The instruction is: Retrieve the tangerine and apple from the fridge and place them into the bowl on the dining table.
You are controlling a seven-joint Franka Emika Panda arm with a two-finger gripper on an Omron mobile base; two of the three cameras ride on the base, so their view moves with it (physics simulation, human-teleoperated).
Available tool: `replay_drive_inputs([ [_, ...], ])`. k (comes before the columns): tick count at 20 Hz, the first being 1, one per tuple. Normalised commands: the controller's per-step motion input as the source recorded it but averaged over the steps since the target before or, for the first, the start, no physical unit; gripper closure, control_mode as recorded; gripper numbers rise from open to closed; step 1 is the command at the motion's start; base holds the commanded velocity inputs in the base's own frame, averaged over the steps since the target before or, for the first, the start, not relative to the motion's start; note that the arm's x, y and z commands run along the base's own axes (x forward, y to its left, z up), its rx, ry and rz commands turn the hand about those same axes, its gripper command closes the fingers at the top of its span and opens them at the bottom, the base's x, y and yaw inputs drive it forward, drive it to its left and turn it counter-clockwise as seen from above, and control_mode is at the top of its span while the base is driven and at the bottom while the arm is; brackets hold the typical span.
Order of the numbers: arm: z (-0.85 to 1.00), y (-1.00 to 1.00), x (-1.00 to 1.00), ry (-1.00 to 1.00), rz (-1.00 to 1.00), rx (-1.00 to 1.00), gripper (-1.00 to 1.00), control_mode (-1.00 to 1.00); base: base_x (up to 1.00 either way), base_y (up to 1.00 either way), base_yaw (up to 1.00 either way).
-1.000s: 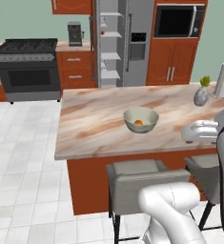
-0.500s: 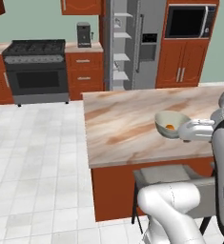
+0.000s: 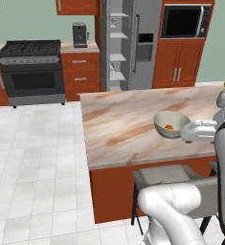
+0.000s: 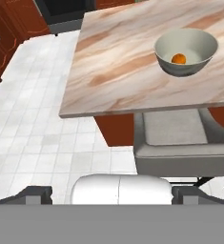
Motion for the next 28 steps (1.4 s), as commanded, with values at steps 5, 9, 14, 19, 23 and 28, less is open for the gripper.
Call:
replay_drive_inputs([
  [5,0.00,0.00,0.00,0.00,0.00,0.00,-1.00,1.00,-0.13,1.00,0.00],
  [9,0.00,0.00,0.00,0.00,0.00,0.00,-1.00,1.00,-0.65,1.00,-0.11],
  [14,0.00,0.00,0.00,0.00,0.00,0.00,-1.00,1.00,-0.22,0.99,-0.36],
  [19,0.00,0.00,0.00,0.00,0.00,0.00,-1.00,1.00,-0.05,1.00,-0.39],
  [23,0.00,0.00,0.00,0.00,0.00,0.00,-1.00,1.00,0.79,1.00,-0.24],
  [28,0.00,0.00,0.00,0.00,0.00,0.00,-1.00,1.00,1.00,0.97,-0.11],
])
